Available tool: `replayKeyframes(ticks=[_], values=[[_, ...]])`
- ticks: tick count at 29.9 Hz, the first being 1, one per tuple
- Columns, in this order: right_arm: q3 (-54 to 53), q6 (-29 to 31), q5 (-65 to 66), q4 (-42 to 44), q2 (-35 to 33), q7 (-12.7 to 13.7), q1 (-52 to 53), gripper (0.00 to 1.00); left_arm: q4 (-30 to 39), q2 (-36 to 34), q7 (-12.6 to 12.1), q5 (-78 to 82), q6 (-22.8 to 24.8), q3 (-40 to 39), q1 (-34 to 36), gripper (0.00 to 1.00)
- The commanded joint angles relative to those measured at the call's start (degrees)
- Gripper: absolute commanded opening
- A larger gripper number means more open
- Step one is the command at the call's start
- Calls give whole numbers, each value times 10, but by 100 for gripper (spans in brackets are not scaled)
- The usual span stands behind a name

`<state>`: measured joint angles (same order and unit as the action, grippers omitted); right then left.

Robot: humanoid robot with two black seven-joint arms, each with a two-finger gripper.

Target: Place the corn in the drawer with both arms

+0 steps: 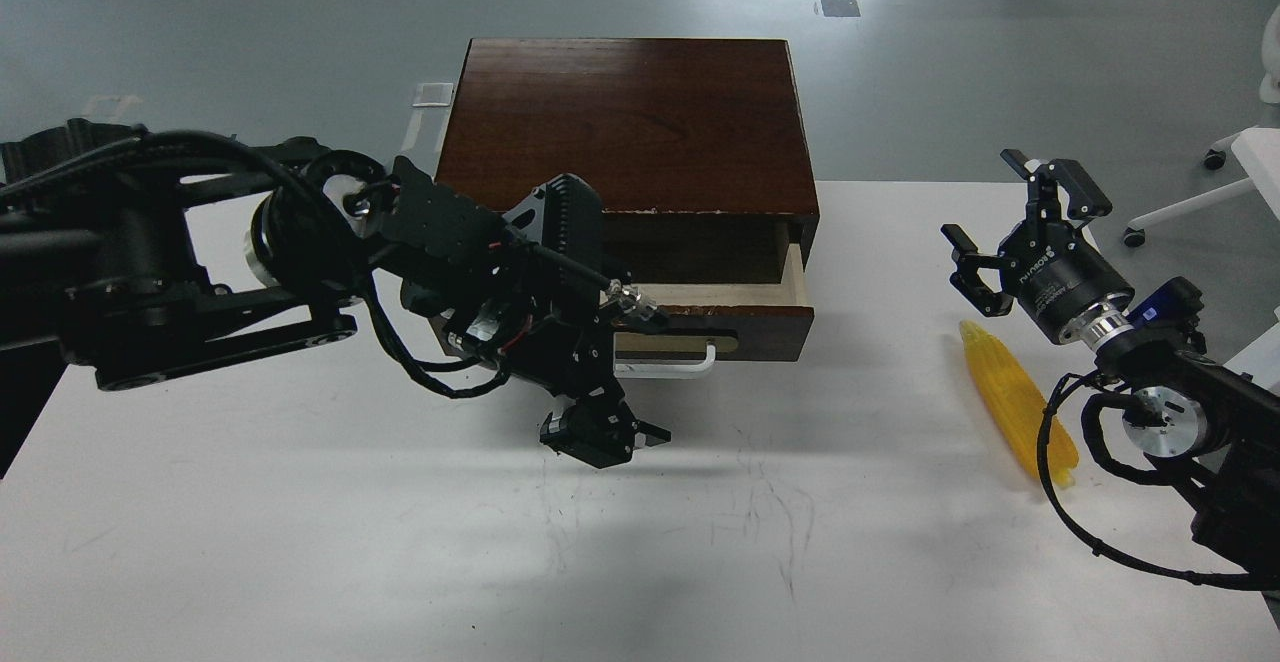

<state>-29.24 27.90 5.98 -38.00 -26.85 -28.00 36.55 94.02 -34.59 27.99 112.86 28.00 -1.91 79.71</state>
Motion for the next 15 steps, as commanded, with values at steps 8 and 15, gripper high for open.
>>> replayKeyframes(ticks=[8, 15], values=[[3, 1, 0, -4, -15, 0, 0, 100, -61, -54, 0, -352, 0, -137, -12, 99], [6, 1, 8, -19, -42, 0, 4, 100, -125, -97, 0, -711, -32, -138, -91, 99]])
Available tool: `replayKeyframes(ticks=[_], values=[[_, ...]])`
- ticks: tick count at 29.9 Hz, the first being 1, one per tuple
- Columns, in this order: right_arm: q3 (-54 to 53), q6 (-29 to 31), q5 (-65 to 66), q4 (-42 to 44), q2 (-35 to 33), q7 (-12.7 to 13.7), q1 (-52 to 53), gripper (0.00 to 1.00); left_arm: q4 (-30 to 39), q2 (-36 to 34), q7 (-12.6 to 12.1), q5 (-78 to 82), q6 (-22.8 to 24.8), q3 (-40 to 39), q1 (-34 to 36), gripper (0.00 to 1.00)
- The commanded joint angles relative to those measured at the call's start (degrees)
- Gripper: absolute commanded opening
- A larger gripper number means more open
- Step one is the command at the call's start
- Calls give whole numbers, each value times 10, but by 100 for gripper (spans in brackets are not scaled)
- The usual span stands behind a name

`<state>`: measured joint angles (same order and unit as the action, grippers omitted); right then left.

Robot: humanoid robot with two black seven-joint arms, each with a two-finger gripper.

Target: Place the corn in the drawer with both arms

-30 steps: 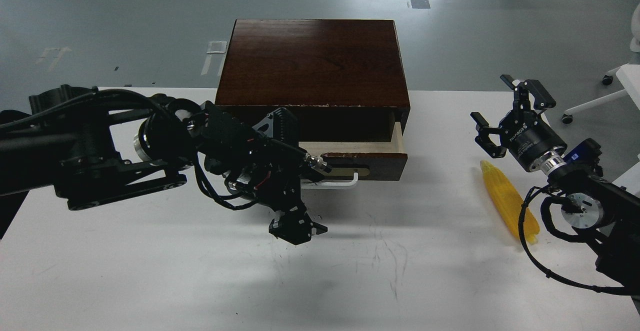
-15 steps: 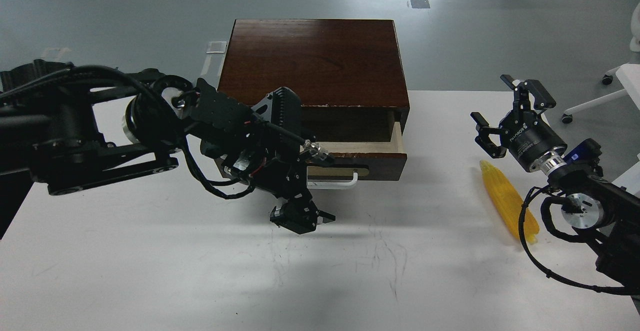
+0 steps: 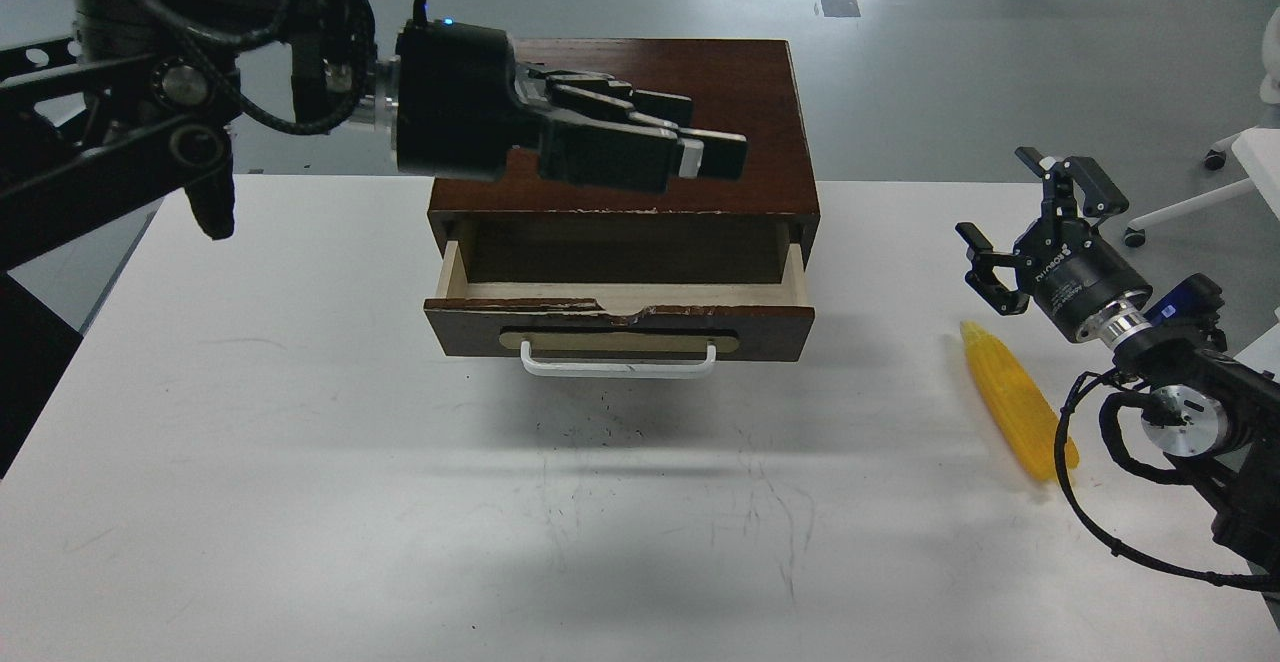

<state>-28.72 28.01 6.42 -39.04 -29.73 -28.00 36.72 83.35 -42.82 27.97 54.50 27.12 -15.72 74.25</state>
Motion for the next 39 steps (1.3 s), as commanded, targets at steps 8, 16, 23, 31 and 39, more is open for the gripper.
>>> replayKeyframes(ticks=[8, 16, 23, 31, 39], values=[[32, 0, 32, -68, -95, 0, 29, 100, -85, -40, 0, -337, -55, -9, -170, 99], [122, 0, 368, -162, -240, 0, 120, 100, -166, -20, 0, -378, -47, -94, -270, 99], [125, 0, 604, -201, -299, 0, 123, 100, -165, -6, 0, -378, -48, -111, -285, 99], [216, -86, 723, -203, -292, 0, 110, 100, -163, -2, 0, -377, -47, -111, -285, 99], [241, -98, 729, -181, -258, 0, 107, 97, -163, 2, 0, -376, -45, -113, -289, 99]])
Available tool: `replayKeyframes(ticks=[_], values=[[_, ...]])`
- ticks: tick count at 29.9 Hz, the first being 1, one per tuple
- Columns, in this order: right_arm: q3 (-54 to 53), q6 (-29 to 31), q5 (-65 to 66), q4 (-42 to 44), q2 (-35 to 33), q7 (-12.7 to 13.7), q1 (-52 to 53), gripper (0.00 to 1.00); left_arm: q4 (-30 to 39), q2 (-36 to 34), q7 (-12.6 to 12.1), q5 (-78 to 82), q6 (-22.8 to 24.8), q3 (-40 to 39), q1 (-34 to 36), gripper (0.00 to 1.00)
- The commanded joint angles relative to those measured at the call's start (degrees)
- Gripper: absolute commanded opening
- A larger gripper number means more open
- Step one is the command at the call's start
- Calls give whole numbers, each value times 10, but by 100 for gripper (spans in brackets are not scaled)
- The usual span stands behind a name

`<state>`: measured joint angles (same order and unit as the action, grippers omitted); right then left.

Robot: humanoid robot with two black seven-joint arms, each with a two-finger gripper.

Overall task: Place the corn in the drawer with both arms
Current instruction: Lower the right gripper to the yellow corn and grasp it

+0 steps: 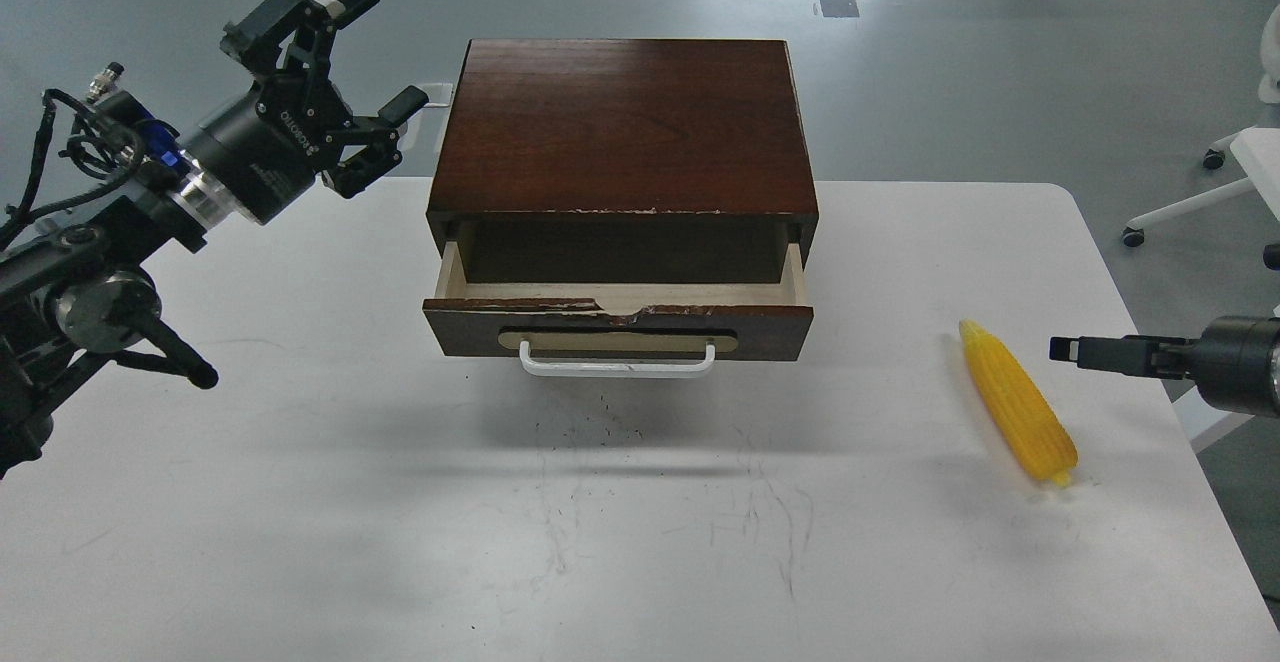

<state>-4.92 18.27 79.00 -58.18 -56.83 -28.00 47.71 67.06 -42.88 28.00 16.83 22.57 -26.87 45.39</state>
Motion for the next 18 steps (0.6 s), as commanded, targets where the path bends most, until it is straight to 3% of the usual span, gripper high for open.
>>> replayKeyframes(ticks=[1, 6, 9, 12, 18], values=[[8, -1, 3, 17, 25, 0, -4, 96, 0, 3, 0, 0, 0, -4, 0, 99], [25, -3, 3, 30, 56, 0, -2, 89, 1, 1, 0, 0, 0, -10, -6, 99], [29, -3, 3, 39, 71, 0, -5, 79, 1, 1, 0, 0, 1, -13, -10, 99], [31, -2, 3, 47, 82, 0, -6, 65, 1, 1, 0, 0, 0, -14, -11, 99], [63, -2, 3, 48, 93, 0, -2, 24, 1, 2, 0, 0, 1, -18, -12, 99]])
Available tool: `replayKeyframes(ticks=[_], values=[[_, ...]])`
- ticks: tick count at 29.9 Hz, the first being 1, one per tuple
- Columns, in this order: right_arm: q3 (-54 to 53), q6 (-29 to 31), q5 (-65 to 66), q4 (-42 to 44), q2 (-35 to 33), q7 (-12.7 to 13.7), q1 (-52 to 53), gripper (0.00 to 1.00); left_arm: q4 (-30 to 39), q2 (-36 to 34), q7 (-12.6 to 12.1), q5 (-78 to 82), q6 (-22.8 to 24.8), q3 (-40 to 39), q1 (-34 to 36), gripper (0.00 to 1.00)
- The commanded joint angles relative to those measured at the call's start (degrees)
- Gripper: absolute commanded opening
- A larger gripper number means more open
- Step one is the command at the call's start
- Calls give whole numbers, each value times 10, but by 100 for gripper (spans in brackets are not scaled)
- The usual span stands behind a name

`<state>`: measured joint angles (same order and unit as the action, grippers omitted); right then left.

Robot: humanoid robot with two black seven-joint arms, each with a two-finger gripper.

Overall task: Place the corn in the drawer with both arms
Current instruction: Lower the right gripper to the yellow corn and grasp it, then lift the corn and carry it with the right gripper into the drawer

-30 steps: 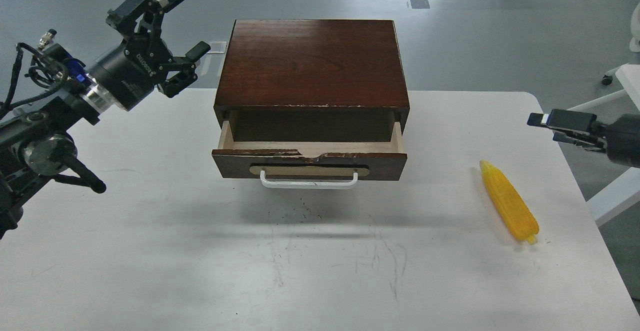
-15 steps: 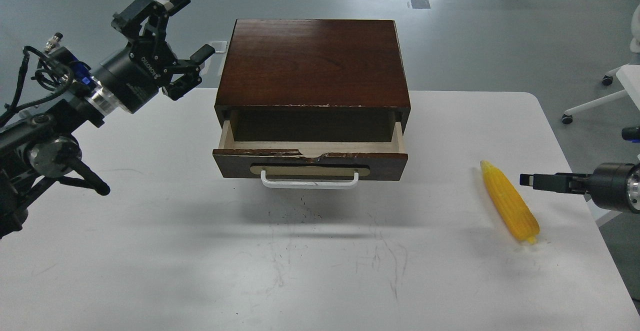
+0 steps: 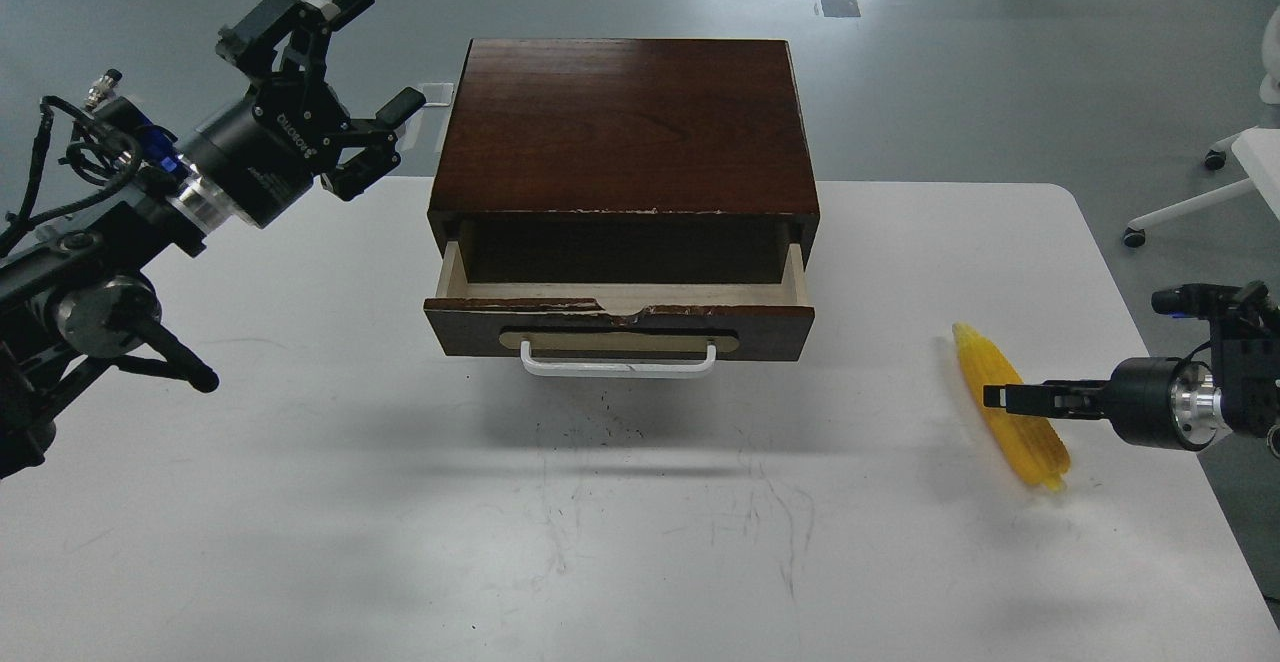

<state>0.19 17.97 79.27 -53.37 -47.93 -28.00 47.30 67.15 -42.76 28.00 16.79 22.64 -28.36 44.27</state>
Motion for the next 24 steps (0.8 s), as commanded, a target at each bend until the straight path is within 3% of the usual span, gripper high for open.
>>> replayKeyframes(ticks=[1, 3, 10, 17, 20, 24], values=[[12, 0, -1, 0, 4, 0, 2, 19, 1, 0, 0, 0, 0, -3, -2, 99], [13, 0, -1, -2, 4, 0, 4, 6, 1, 0, 0, 0, 0, -3, -2, 99], [12, 1, -3, -17, -5, 0, 33, 2, 3, 0, 0, 0, 1, -3, -2, 99], [15, 26, -3, -81, -43, 0, 235, 2, 3, 0, 0, 0, 4, -4, -2, 99], [17, 59, -3, -82, -29, 0, 314, 2, 3, 2, 0, 0, 4, -4, -2, 99], [70, 77, -3, -81, 42, 0, 433, 2, 3, 0, 0, 0, 4, -5, -2, 99]])
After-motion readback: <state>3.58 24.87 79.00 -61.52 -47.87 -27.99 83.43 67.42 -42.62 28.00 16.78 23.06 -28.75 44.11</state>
